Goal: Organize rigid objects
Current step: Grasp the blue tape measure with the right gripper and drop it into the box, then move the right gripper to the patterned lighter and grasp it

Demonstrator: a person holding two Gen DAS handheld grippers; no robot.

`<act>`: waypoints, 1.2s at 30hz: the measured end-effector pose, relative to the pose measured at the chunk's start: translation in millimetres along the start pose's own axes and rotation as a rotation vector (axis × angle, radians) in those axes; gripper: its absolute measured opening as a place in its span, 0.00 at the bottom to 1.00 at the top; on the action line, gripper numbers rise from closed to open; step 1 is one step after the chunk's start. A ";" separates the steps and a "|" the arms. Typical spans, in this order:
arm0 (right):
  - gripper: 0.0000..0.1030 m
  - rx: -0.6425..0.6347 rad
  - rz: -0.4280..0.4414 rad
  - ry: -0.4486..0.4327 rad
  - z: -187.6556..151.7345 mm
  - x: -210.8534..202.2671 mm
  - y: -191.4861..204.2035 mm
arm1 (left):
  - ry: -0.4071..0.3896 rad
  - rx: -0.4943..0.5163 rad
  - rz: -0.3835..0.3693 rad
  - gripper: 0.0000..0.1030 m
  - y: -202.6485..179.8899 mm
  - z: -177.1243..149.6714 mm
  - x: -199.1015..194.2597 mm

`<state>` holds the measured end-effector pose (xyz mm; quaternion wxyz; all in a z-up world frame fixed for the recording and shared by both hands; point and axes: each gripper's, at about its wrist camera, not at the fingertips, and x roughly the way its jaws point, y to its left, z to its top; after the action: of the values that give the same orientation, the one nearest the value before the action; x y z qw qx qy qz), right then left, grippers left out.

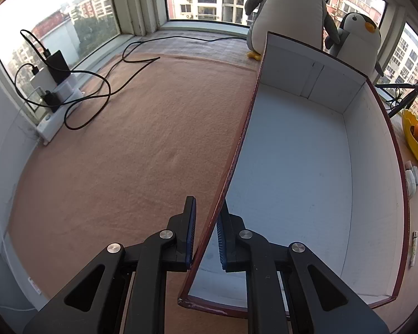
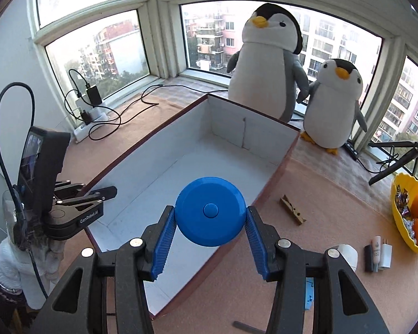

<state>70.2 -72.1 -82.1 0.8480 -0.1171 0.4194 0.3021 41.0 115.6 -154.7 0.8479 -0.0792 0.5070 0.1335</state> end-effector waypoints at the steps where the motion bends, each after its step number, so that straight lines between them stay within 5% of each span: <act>1: 0.45 -0.006 0.005 0.005 -0.2 2.4 3.5 | 0.000 0.001 0.001 0.12 0.0 0.0 0.0; 8: 0.47 0.007 0.025 0.022 -1.9 10.8 9.5 | 0.004 0.015 0.003 0.12 -0.3 0.1 0.6; 12: 0.66 0.028 0.017 0.002 -0.3 4.8 3.4 | 0.009 0.026 0.006 0.12 -1.8 0.7 0.8; 16: 0.67 0.065 -0.003 -0.016 -1.7 -4.4 -9.3 | 0.016 0.046 0.013 0.12 -4.0 1.7 1.2; 25: 0.67 0.210 -0.127 -0.025 -27.1 -23.2 -60.8 | 0.049 0.094 0.010 0.12 -5.6 -0.9 6.5; 36: 0.67 0.471 -0.324 0.042 -101.2 -52.1 -151.1 | 0.060 0.138 0.000 0.12 -6.9 -0.2 5.8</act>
<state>73.3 -258.8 -112.5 0.8802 0.0113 0.4714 0.0547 45.6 109.9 -159.9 0.8357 -0.0247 0.5402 0.0957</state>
